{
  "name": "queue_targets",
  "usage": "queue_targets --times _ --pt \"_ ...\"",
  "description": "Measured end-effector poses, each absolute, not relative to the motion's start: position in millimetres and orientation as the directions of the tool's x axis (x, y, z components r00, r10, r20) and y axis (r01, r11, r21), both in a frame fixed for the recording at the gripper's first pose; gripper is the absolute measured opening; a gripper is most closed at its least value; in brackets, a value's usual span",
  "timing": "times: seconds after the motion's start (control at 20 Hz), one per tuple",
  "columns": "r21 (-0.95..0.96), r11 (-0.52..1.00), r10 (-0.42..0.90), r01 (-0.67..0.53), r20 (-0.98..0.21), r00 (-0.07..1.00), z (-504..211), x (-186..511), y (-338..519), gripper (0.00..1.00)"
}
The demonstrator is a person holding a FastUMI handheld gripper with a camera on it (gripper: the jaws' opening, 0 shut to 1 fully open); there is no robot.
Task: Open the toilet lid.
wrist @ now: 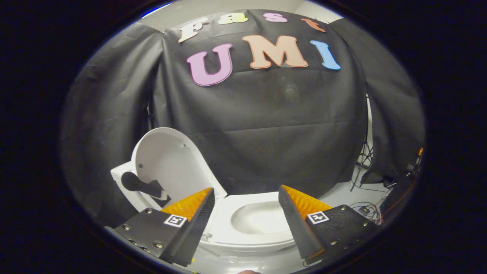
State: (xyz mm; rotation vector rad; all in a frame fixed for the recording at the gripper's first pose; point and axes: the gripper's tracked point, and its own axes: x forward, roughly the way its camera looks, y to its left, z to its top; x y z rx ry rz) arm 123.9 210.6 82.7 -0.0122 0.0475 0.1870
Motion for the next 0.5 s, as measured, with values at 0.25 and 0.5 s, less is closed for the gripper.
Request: queue_targets --times 0.25,0.5 --pt "-0.021 0.987 0.158 -0.160 -0.061 0.986 75 129 194 0.99" --pt "-0.056 0.986 0.151 -0.155 -0.069 0.986 72 129 194 0.99"
